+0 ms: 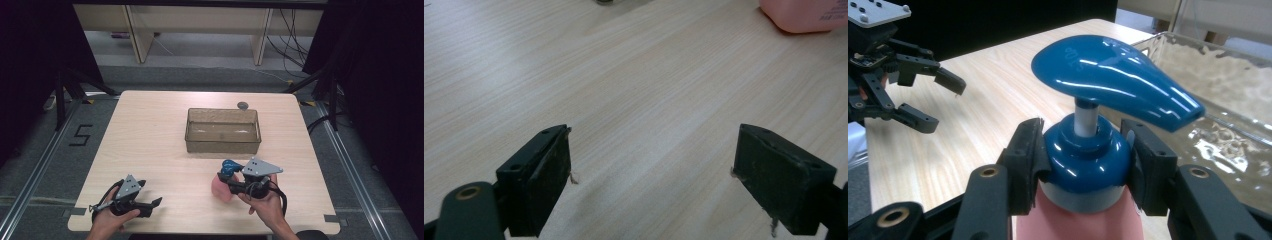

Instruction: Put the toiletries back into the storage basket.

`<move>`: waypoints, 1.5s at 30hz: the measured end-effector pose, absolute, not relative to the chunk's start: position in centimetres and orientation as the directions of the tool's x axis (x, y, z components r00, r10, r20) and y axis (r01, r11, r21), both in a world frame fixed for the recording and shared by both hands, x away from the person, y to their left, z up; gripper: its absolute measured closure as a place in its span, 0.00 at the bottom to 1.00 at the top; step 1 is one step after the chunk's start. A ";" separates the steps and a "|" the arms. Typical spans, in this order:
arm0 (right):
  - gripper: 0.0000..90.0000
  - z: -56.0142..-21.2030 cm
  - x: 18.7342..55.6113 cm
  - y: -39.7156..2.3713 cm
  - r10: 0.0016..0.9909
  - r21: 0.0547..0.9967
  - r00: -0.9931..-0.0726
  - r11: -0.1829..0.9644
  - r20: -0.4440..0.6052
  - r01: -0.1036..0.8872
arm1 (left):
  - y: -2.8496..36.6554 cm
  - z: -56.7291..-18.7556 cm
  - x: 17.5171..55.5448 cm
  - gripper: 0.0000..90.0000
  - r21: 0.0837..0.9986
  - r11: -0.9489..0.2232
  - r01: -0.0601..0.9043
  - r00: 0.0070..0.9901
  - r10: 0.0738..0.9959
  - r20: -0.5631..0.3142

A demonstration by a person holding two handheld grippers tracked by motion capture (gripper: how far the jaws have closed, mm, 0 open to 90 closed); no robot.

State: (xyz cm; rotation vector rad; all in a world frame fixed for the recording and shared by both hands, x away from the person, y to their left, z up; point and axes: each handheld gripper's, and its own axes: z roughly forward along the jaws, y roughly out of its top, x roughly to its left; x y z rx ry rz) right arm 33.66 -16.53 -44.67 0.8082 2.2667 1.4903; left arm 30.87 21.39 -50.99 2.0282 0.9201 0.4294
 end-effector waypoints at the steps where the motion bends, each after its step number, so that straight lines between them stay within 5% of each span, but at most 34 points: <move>1: 0.59 -44.7 33.7 -16.5 0.607 0.910 -0.793 0.300 0.048 0.285 | 21.4 -51.0 30.9 0.17 0.812 -0.372 0.451 0.671 0.741 -0.033; 45: 0.60 -36.0 40.3 -17.3 0.698 0.946 -0.716 0.237 -0.008 0.221 | 21.5 -51.0 30.9 0.17 0.814 -0.370 0.448 0.670 0.742 -0.031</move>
